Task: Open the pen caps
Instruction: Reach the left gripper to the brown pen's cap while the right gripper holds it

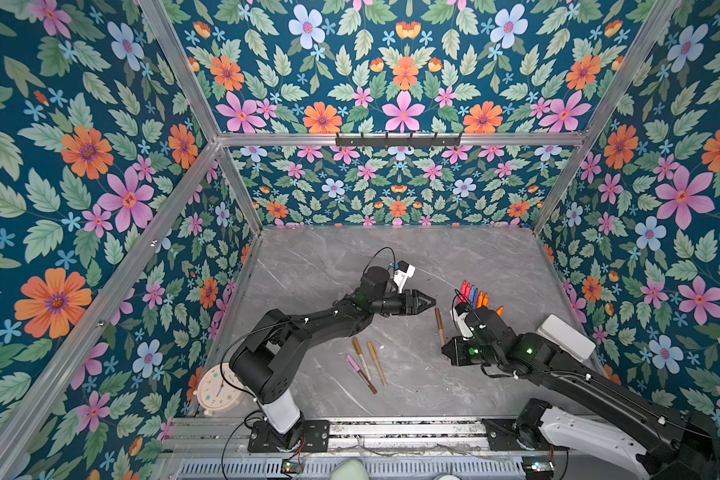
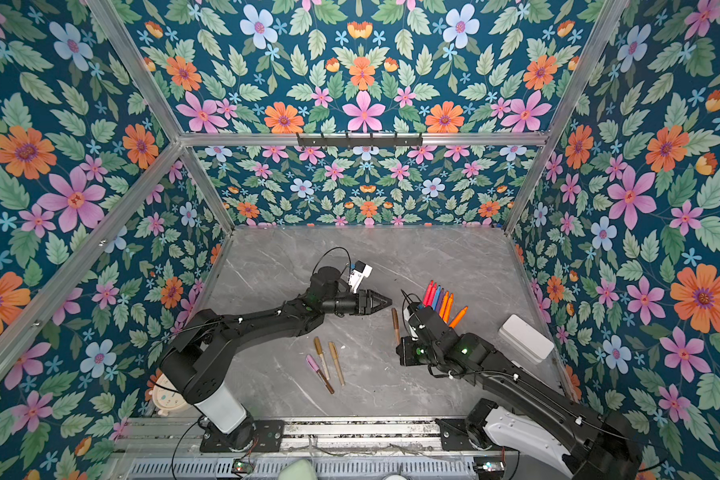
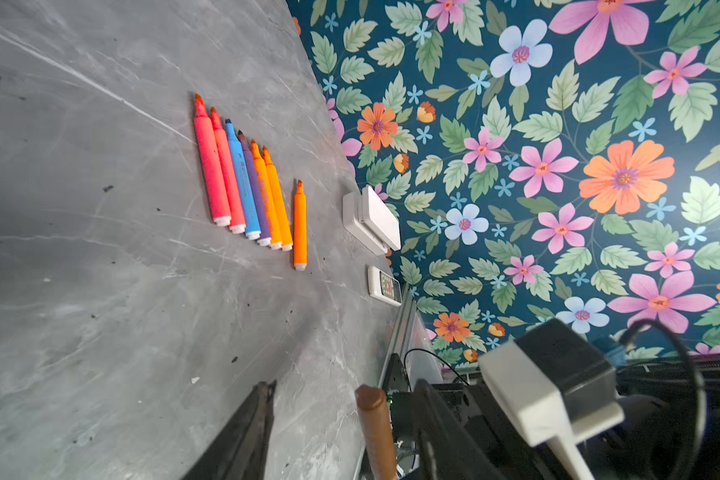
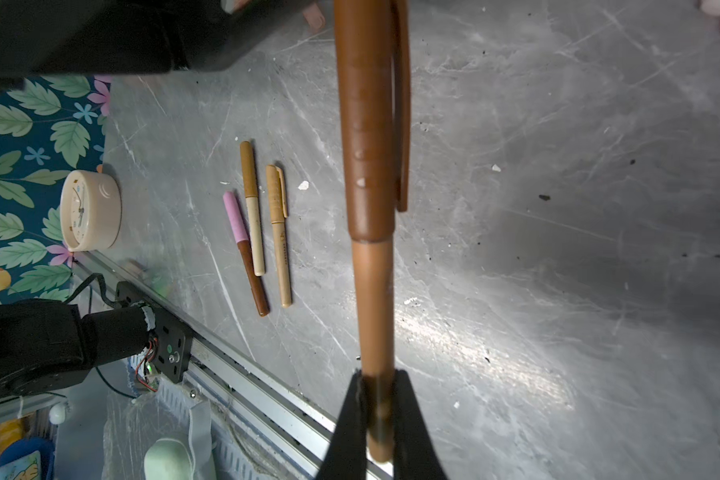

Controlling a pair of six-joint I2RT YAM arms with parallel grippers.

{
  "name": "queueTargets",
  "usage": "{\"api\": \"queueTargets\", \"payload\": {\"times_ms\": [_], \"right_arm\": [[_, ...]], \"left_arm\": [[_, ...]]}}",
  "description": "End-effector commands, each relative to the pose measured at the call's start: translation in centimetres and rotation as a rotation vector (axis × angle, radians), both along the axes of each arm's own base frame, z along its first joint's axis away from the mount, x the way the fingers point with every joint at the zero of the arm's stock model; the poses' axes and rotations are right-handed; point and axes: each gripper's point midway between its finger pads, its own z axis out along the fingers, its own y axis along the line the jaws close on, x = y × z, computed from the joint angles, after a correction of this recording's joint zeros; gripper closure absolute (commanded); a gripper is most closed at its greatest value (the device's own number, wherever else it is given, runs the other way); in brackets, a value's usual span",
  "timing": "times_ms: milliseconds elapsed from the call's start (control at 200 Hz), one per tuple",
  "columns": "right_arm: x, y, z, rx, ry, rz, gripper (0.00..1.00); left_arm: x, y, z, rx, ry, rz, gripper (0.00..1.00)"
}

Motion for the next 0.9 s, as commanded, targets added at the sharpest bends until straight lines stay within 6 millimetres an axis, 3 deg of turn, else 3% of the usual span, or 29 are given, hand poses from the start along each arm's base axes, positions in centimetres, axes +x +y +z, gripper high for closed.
{"api": "queueTargets", "payload": {"times_ms": [0, 315, 405, 700, 840, 895], "right_arm": [[0.3, 0.2, 0.6, -0.005, -0.017, 0.03, 1.0], [1.3, 1.2, 0.9, -0.014, -0.025, 0.05, 1.0], [1.5, 1.2, 0.8, -0.019, -0.024, 0.047, 1.0], [1.5, 1.1, 0.8, -0.02, -0.023, 0.044, 1.0], [1.7, 1.1, 0.9, -0.018, -0.029, 0.041, 1.0], [1.8, 1.2, 0.9, -0.015, -0.032, 0.039, 0.84]], "left_arm": [[-0.4, -0.4, 0.2, -0.008, -0.011, -0.026, 0.44], [-1.9, -1.8, 0.7, -0.035, -0.003, -0.094, 0.48], [-2.3, -2.1, 0.9, -0.051, -0.002, -0.117, 0.57], [-2.4, -2.2, 1.3, -0.078, 0.0, -0.125, 1.0], [-2.6, -2.2, 1.6, -0.093, 0.007, -0.133, 1.0], [-2.7, -2.2, 1.8, -0.099, 0.007, -0.136, 1.0]]}}
